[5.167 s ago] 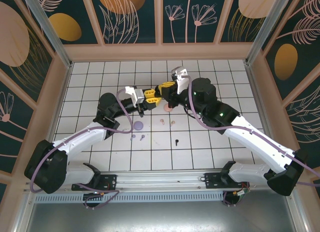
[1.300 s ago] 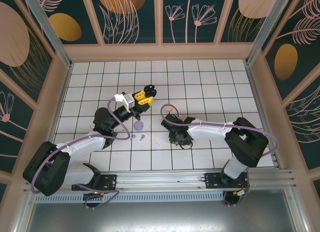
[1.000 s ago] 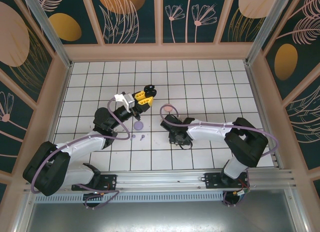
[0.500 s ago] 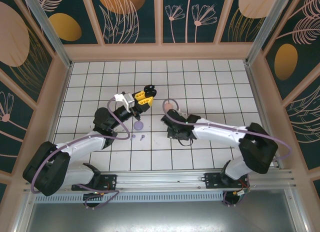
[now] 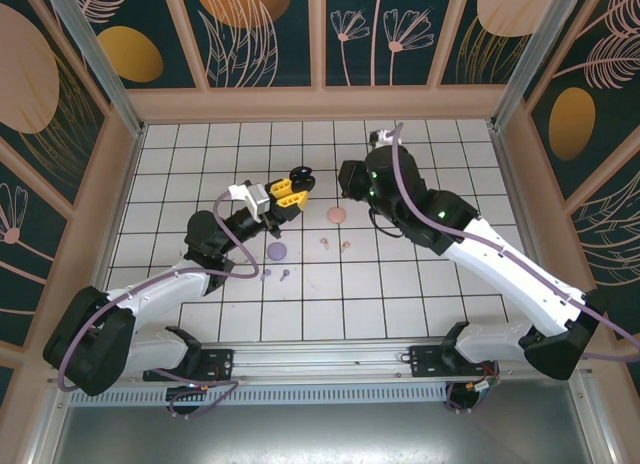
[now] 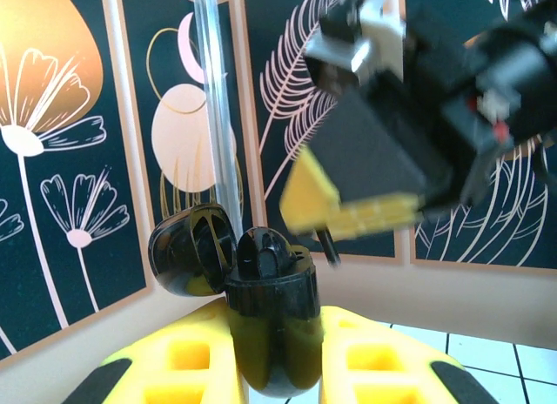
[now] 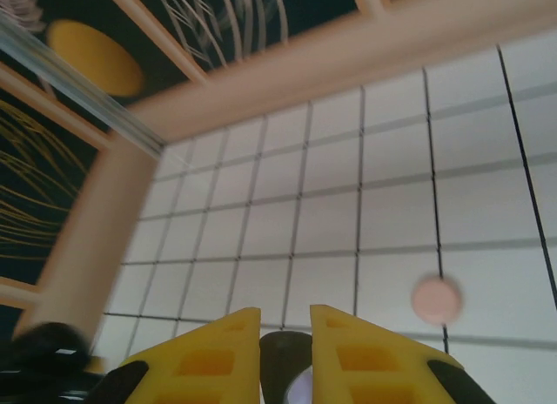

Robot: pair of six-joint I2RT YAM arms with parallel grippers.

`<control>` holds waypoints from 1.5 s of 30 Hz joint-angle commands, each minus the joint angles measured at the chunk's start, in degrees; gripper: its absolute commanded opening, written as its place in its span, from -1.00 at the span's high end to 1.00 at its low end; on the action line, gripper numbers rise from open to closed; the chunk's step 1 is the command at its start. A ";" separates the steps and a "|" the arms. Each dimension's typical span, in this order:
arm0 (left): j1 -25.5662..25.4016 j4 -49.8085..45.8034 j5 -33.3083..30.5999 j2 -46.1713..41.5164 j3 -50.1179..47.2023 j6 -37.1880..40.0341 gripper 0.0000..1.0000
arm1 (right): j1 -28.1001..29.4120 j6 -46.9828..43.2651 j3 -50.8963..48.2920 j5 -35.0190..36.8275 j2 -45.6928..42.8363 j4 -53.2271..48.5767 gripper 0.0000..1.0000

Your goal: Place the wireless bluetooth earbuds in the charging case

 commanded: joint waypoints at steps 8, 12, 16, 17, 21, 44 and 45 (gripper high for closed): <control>-0.29 -1.70 4.33 1.65 4.70 1.15 1.00 | 1.88 -14.23 1.69 -5.17 -1.37 15.07 0.64; -0.32 -1.78 4.64 2.36 5.16 1.05 1.00 | 3.60 -16.76 -1.51 -6.83 -2.19 20.44 0.64; -0.31 -1.53 4.72 2.73 5.29 0.75 1.00 | 4.59 -17.86 -5.18 -7.60 -3.20 24.63 0.64; -0.32 -1.37 4.77 2.87 5.34 0.62 1.00 | 4.67 -17.93 -5.95 -7.61 -3.43 25.37 0.64; -0.32 -1.21 4.84 3.07 5.49 0.57 1.00 | 4.69 -17.32 -7.78 -7.37 -3.48 26.77 0.64; -0.32 -1.17 4.99 2.56 5.16 0.54 1.00 | 4.61 -14.72 -11.06 -7.34 -1.09 27.04 0.65; -0.27 -1.08 4.96 2.50 5.16 0.50 1.00 | 4.60 -14.72 -11.10 -7.43 -0.93 26.96 0.66</control>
